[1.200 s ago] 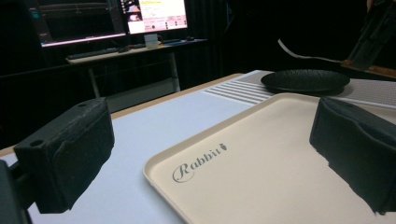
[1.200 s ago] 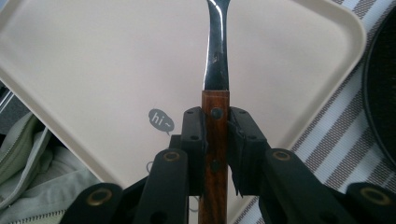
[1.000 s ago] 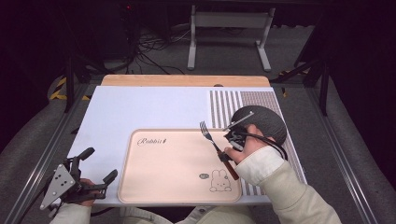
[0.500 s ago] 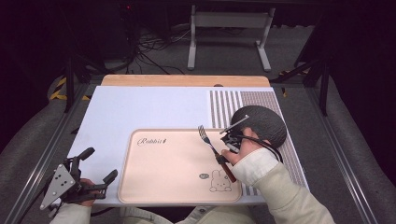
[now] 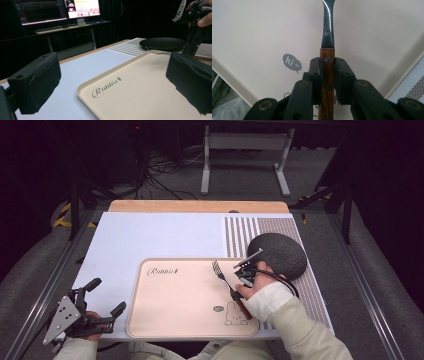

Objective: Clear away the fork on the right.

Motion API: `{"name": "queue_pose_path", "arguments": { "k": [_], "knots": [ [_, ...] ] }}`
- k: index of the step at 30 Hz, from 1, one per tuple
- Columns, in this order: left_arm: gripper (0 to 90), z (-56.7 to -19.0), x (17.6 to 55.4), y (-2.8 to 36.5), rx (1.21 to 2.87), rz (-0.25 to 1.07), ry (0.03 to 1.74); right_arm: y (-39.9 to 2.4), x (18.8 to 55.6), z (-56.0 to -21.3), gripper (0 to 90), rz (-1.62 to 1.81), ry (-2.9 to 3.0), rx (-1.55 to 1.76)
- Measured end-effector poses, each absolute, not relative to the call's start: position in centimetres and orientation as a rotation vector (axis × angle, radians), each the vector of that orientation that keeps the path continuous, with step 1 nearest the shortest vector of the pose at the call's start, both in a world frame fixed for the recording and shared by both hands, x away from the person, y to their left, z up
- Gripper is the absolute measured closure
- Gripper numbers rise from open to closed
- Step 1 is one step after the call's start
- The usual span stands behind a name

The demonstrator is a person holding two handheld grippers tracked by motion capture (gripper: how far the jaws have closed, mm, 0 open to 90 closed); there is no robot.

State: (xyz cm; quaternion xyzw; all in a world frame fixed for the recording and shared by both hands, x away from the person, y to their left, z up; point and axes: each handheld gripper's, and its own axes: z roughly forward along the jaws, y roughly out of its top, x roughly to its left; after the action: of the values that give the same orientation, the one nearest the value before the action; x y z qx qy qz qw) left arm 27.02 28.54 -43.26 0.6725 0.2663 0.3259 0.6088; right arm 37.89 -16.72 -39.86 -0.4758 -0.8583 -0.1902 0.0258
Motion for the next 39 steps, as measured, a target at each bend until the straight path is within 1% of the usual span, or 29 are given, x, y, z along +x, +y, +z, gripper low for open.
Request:
{"name": "queue_pose_path", "arguments": {
  "k": [18, 34, 36, 39],
  "knots": [
    [0.3, -43.3, 27.0, 28.6, 1.552, 0.753, 0.615, -16.5, 38.3, -41.5, 77.7, -0.53, -2.605, -1.494],
    [0.3, -43.3, 27.0, 28.5, 1.551, 0.752, 0.616, -16.5, 38.3, -41.9, 77.2, -0.495, -2.604, -1.498],
    [0.3, -43.3, 27.0, 28.5, 1.551, 0.752, 0.615, -16.5, 38.3, -41.9, 75.2, -0.501, -2.61, -1.485],
    [0.2, -43.3, 27.0, 28.5, 1.551, 0.751, 0.616, -16.5, 38.3, -41.8, 66.6, -0.515, -2.616, -1.482]
  ]
}}
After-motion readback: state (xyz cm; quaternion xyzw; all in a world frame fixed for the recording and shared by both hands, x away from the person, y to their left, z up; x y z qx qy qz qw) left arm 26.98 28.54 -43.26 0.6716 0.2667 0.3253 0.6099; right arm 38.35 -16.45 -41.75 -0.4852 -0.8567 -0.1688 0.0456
